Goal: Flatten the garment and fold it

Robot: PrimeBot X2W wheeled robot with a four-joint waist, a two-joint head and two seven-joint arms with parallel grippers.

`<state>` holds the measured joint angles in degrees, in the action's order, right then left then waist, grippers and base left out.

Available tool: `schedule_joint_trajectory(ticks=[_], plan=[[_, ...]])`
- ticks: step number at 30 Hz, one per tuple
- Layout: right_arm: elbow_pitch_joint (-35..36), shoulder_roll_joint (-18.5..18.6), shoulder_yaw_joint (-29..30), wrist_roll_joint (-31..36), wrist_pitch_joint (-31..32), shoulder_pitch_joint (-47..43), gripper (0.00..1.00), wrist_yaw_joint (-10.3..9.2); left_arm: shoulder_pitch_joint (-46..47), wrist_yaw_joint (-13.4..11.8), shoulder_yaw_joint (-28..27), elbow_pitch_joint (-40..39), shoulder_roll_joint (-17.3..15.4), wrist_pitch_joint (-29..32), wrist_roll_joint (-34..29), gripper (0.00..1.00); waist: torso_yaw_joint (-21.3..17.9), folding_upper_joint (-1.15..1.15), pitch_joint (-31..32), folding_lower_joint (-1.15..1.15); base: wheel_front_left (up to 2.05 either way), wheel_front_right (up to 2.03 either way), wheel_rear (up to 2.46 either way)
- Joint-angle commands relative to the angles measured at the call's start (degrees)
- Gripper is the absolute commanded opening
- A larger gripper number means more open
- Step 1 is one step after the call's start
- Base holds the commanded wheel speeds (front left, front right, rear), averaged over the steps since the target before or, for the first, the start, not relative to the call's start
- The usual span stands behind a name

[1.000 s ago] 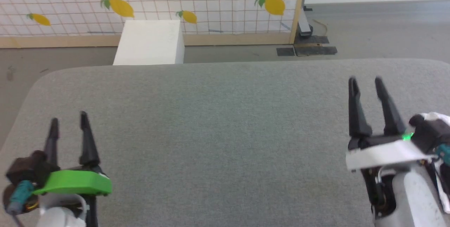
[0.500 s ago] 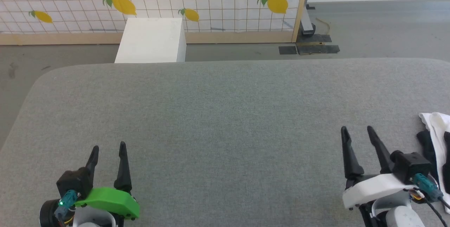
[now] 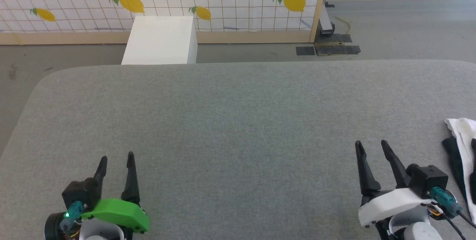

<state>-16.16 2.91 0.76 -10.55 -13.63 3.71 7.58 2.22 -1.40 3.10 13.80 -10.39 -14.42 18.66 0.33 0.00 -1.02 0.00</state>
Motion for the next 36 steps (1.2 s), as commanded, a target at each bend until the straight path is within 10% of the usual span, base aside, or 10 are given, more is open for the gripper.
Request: schedule_joint_trajectory(ticks=[1, 36], plan=[[0.02, 0.0, 0.0, 0.01, 0.02, 0.0, 0.0, 0.0, -0.03, 0.0, 0.01, -0.02, 0.01, 0.07, 0.0, 0.0, 0.0, 0.0, 0.0, 0.0, 0.0, 0.0, 0.0], [4.39, 0.0, -0.21, 2.87, 3.7, -1.01, 0.0, -0.02, -0.63, 0.38, -0.83, -3.75, 2.04, 4.03, -5.03, 0.0, -0.09, 0.0, 0.28, 0.0, 0.0, 0.0, 0.0]])
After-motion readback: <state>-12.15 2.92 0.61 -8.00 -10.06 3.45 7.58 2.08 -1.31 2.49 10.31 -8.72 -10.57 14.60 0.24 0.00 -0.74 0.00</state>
